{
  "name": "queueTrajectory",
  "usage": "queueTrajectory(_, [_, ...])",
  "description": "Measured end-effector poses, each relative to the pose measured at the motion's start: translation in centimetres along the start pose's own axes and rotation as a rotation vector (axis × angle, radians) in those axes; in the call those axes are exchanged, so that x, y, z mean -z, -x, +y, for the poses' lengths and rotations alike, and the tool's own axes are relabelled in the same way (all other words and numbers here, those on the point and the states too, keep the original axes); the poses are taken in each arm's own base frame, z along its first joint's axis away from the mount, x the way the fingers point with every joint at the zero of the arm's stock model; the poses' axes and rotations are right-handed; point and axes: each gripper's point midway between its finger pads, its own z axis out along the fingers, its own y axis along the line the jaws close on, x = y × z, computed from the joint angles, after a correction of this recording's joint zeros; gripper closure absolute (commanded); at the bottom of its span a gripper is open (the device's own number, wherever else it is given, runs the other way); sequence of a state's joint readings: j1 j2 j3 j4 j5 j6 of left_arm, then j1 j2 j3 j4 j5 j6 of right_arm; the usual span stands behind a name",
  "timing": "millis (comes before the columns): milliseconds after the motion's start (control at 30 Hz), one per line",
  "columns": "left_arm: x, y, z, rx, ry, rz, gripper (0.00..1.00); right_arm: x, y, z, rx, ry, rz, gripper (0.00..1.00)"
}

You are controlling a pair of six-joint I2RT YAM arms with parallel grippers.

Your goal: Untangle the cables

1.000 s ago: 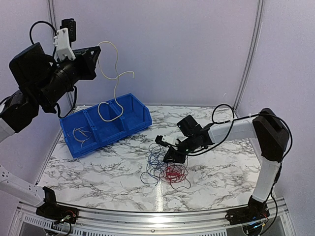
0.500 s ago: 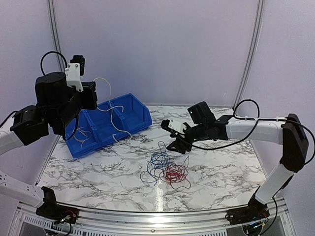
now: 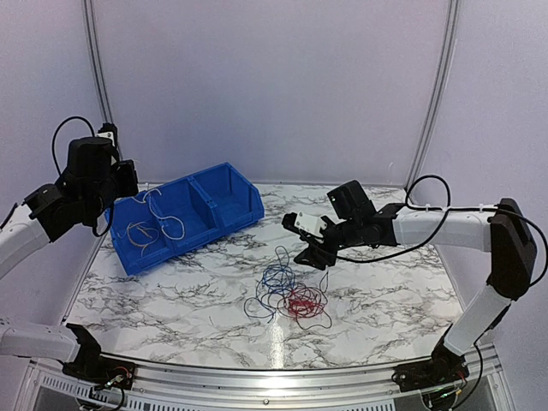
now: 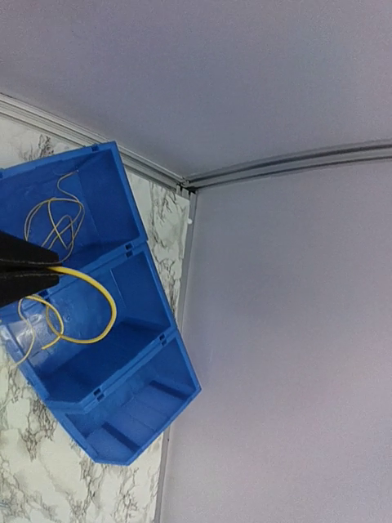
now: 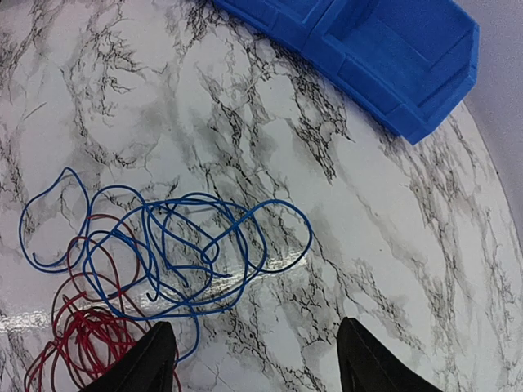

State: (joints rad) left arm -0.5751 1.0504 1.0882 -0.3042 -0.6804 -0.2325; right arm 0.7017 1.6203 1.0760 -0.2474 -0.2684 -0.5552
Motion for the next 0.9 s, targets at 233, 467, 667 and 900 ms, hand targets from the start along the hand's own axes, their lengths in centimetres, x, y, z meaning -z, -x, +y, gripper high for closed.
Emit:
queueTrajectory(233, [-3.2,-2.0,4.6,0.039,0.117,0.08,1.0,0.0,-0.2,-0.1,0.009,-0.007,0.007,0.33])
queueTrajectory(467, [-5.5,-3.1,8.0,0.07,0.19,0.131,1.0,0.0,-0.2,-0.1,0.021,-0.007,0.007,0.33])
queueTrajectory(667, [-7.5,-4.1,9.6,0.055,0.237,0.161,1.0,-0.2,-0.3,-0.1,0.021,-0.004,0.011,0.33])
queueTrajectory(900, [-10.8,-9.3,9.3,0.015,0.222,0.278,1.0,-0.8,-0.9,0.1,0.017,0.007,0.028,0.33])
